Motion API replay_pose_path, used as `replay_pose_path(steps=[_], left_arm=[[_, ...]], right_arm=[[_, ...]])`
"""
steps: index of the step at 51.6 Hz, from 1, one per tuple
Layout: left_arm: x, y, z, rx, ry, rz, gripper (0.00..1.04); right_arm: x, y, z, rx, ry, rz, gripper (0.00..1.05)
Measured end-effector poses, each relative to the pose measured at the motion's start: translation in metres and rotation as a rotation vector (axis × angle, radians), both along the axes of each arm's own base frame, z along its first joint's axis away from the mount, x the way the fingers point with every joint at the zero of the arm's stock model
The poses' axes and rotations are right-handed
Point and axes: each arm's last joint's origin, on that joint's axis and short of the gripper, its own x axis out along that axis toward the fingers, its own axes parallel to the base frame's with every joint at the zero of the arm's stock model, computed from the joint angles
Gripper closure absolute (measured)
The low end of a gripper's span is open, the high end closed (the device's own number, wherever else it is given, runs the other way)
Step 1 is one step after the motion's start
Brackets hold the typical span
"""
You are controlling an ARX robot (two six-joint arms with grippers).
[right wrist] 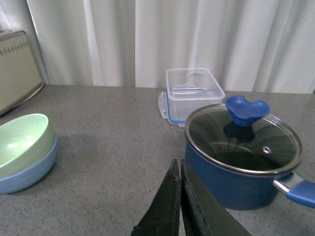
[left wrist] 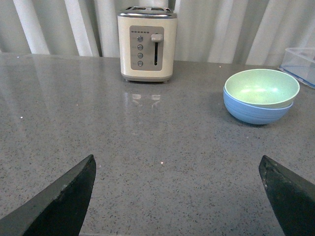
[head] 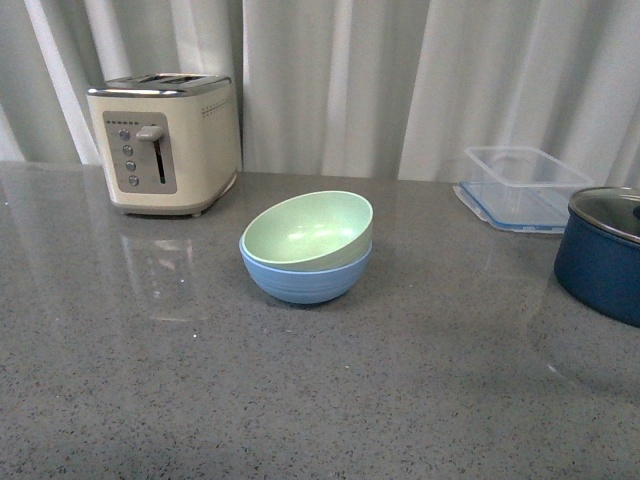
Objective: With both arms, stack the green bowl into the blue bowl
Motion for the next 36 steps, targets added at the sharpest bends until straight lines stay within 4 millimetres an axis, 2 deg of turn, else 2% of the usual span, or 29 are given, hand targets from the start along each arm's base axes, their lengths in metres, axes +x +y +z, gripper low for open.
replay_pose_path(steps=[7, 23, 29, 36], left_arm=[[0.000, 0.000, 0.000, 0.000, 0.000, 0.000, 0.07], [0.000, 0.000, 0.000, 0.000, 0.000, 0.000, 0.07], [0.000, 0.000, 0.000, 0.000, 0.000, 0.000, 0.07], [0.000, 0.000, 0.000, 0.000, 0.000, 0.000, 0.07]], right_arm=[[-0.015, -0.009, -0.013, -0.003, 0.014, -0.007, 1.04], [-0.045, -0.021, -0.028, -0.002, 0.007, -0.006, 1.04], [-0.057, -0.032, -0.034, -0.001, 0.011, -0.008, 1.04], [-0.067, -0.033, -0.038, -0.001, 0.008, -0.006, 1.04]])
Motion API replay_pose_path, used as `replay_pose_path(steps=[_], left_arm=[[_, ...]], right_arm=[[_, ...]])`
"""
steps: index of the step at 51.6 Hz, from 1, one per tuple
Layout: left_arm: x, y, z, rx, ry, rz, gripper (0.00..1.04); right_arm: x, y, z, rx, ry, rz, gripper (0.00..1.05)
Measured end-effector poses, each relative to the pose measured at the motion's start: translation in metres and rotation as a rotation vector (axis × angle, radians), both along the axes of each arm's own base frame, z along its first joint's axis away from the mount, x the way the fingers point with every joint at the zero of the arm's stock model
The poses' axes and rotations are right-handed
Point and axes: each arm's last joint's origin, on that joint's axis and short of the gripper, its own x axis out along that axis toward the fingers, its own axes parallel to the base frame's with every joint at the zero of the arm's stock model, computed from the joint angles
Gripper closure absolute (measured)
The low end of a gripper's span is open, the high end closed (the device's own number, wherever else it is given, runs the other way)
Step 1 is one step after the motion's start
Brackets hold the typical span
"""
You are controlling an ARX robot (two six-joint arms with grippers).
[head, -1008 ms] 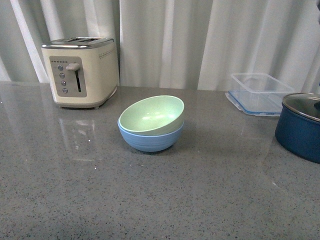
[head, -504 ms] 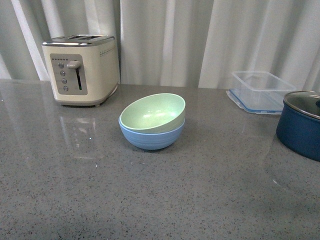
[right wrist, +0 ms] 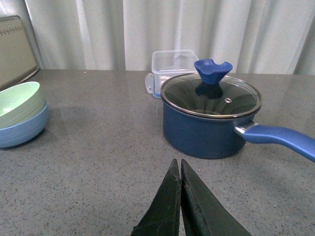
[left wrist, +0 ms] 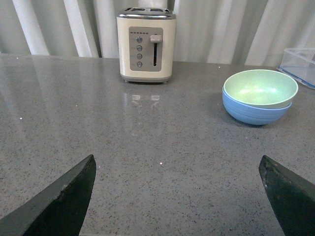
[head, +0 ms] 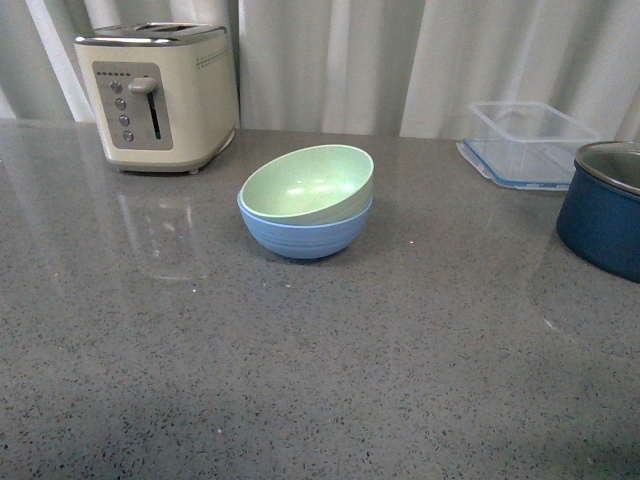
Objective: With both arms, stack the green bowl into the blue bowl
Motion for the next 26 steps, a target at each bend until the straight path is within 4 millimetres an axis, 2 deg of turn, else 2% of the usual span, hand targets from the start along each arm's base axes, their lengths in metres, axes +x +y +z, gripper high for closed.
replay_pose_path(steps=[13, 26], left_arm=[[0.000, 0.000, 0.000, 0.000, 0.000, 0.000, 0.07], [0.000, 0.000, 0.000, 0.000, 0.000, 0.000, 0.07]], right_arm=[[-0.011, 0.000, -0.012, 0.000, 0.001, 0.000, 1.04], [-0.021, 0.000, -0.008, 0.000, -0.013, 0.000, 1.04]])
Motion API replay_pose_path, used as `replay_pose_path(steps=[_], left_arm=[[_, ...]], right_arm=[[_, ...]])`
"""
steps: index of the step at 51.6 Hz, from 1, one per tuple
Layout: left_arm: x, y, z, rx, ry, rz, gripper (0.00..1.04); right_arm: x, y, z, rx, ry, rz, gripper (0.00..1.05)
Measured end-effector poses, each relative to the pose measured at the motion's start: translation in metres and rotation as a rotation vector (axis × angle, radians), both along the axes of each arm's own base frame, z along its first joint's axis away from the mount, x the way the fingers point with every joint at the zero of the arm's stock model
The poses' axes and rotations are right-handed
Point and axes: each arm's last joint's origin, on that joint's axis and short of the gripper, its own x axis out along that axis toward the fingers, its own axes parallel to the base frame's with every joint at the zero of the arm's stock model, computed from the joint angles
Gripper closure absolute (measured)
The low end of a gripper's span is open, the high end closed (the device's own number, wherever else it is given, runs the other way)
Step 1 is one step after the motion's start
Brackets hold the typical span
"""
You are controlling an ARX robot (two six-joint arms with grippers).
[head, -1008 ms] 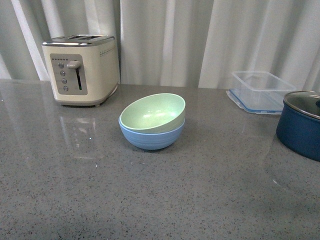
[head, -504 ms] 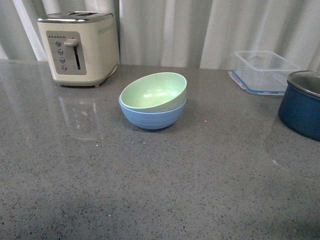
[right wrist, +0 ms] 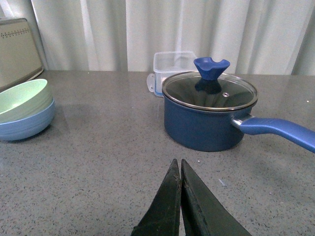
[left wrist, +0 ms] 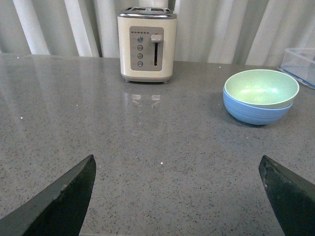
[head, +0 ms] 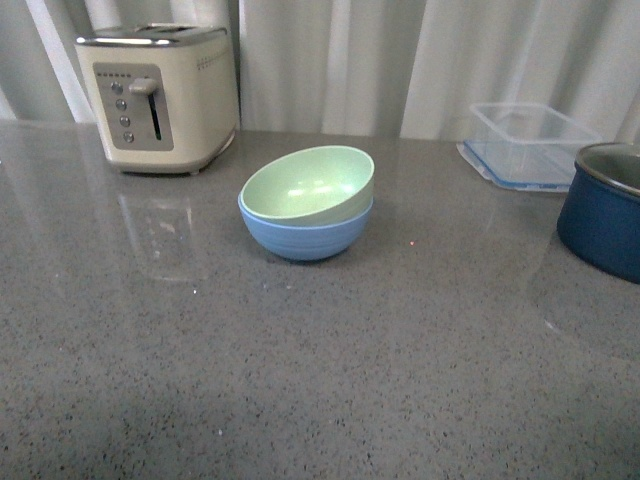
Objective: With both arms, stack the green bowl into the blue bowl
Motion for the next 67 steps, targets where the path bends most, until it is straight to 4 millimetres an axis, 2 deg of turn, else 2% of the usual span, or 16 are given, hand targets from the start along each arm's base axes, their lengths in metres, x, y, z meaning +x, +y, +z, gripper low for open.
replay_pose_path(steps=[45, 47, 50, 59, 67], left_arm=[[0.000, 0.000, 0.000, 0.000, 0.000, 0.000, 0.07], [0.000, 0.000, 0.000, 0.000, 0.001, 0.000, 0.07], [0.000, 0.000, 0.000, 0.000, 0.000, 0.000, 0.07], [0.000, 0.000, 0.000, 0.000, 0.000, 0.000, 0.07], [0.000, 0.000, 0.000, 0.000, 0.000, 0.000, 0.07]], right_arm=[[-0.025, 0.000, -0.003, 0.000, 0.002, 0.002, 1.04], [-0.025, 0.000, -0.003, -0.001, 0.002, 0.002, 1.00], [-0.026, 0.000, -0.003, -0.001, 0.002, 0.002, 0.88], [-0.026, 0.000, -0.003, -0.001, 0.002, 0.002, 0.45], [-0.026, 0.000, -0.003, -0.001, 0.002, 0.002, 0.20]])
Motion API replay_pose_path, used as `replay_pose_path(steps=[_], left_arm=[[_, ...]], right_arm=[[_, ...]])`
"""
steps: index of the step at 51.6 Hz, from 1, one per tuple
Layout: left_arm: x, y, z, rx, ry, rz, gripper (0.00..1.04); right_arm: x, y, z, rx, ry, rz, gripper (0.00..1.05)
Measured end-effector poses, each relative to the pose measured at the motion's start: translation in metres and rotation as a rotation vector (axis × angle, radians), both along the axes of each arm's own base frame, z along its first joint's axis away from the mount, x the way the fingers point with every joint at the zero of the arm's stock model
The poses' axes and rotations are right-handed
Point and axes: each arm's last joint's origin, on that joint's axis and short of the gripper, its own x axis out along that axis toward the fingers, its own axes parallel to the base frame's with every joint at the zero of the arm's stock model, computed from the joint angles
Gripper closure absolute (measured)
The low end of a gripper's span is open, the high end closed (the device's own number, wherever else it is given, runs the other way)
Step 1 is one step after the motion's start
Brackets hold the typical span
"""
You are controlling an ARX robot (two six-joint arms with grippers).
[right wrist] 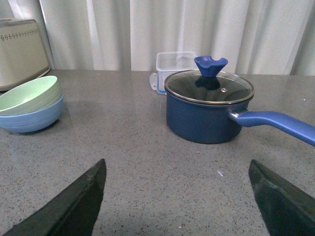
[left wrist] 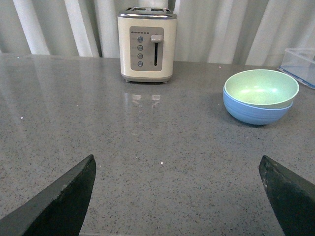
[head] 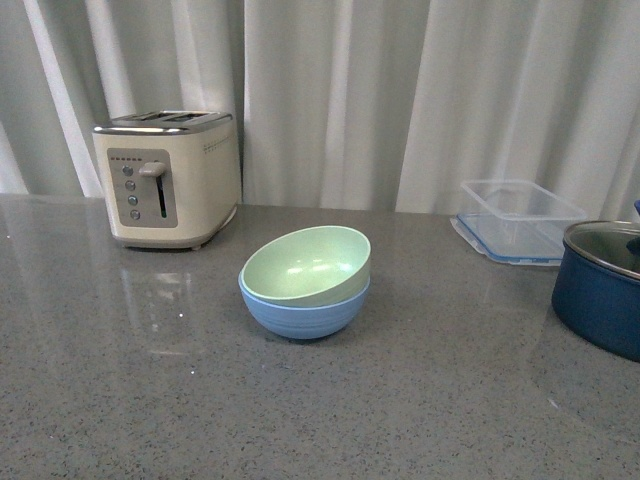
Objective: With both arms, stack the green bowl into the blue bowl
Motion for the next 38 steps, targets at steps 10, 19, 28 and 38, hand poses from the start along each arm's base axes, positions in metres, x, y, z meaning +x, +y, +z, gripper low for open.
replay_pose_path(steps=[10, 19, 28, 38], left_arm=[[0.0000, 0.0000, 0.0000, 0.000, 0.000, 0.000, 0.07], [0.0000, 0.0000, 0.0000, 0.000, 0.000, 0.000, 0.07], [0.0000, 0.0000, 0.0000, 0.000, 0.000, 0.000, 0.07], [0.0000, 0.0000, 0.0000, 0.000, 0.000, 0.000, 0.07]], right_arm=[[0.0000, 0.0000, 0.0000, 0.000, 0.000, 0.000, 0.10], [0.0000, 0.0000, 0.0000, 0.000, 0.000, 0.000, 0.10], [0.0000, 0.0000, 0.0000, 0.000, 0.000, 0.000, 0.10], [0.0000, 0.0000, 0.0000, 0.000, 0.000, 0.000, 0.10]])
